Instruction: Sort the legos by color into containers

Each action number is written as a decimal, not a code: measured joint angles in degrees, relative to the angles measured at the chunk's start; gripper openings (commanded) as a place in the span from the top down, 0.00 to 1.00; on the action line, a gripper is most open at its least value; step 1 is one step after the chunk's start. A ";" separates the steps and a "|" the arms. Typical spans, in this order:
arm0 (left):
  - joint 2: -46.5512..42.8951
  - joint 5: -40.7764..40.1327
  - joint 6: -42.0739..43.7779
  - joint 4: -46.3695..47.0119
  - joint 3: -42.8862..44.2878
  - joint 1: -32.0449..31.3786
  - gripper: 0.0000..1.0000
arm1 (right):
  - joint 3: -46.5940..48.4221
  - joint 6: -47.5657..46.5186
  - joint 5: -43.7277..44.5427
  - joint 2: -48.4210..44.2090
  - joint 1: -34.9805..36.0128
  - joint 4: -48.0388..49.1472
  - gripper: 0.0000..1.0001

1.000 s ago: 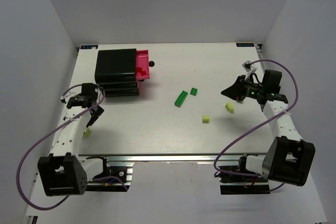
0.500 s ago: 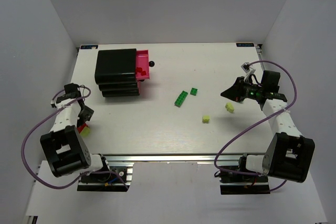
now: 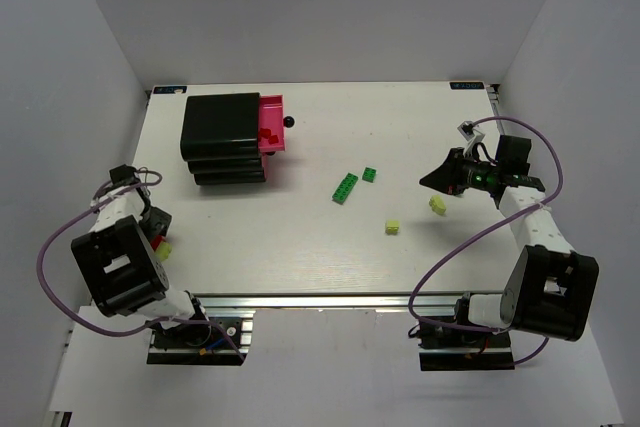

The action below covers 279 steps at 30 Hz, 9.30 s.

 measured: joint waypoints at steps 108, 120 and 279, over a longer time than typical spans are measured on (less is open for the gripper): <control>-1.46 9.40 -18.29 21.55 26.99 -58.73 1.00 | 27.19 26.62 39.91 11.76 50.29 15.50 0.24; -1.51 6.08 -18.53 20.90 27.96 -60.30 1.00 | 25.38 29.27 41.42 11.82 49.31 16.41 0.33; 40.98 5.38 -2.34 -1.79 73.05 -54.51 0.67 | -4.85 28.11 15.56 -15.41 23.41 27.52 1.00</control>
